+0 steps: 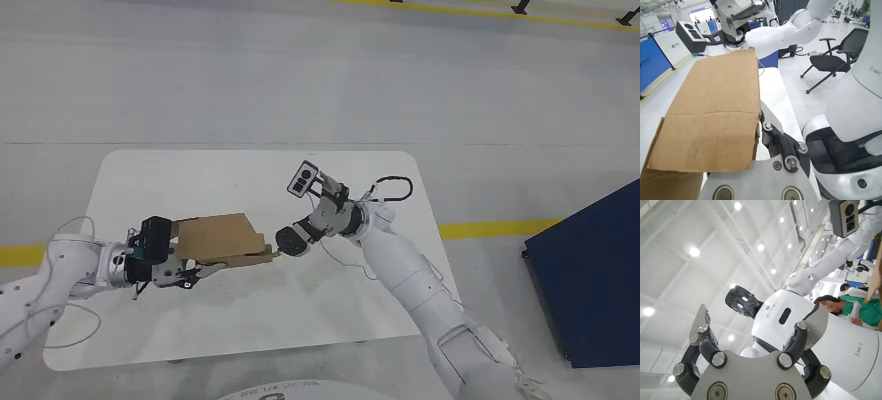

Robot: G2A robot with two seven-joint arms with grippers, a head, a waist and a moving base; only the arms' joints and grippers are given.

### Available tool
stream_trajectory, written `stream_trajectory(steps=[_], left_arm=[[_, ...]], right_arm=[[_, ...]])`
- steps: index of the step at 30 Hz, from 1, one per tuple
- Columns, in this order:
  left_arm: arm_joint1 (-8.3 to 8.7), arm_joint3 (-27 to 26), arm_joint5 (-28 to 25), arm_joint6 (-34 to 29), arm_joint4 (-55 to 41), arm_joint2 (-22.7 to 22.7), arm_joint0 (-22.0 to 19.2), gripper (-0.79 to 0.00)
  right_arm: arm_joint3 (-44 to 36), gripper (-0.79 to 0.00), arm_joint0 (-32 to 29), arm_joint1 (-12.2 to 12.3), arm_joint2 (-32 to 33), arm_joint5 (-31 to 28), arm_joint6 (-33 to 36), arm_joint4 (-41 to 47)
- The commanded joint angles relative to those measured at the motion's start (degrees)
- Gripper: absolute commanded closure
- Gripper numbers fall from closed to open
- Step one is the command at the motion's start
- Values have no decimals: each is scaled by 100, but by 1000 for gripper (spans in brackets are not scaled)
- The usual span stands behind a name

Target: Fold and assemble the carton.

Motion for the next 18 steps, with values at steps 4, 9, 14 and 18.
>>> stream_trajectory(steps=[4, 9, 14, 18], left_arm=[[-6, -78, -78, -66, -14, -71, 80, 0], [-3, -188, -83, -94, 64, -124, 167, 0], [-10, -284, -83, -122, 132, -61, 186, 0], [-13, -292, -83, -76, 173, 21, 146, 0]], right_arm=[[330, -785, 288, -82, -431, 76, -36, -399], [521, -785, 467, -160, -675, 73, -16, -508], [654, -785, 567, -215, -810, 50, -65, -555], [740, -785, 638, -260, -916, 48, -96, -583]])
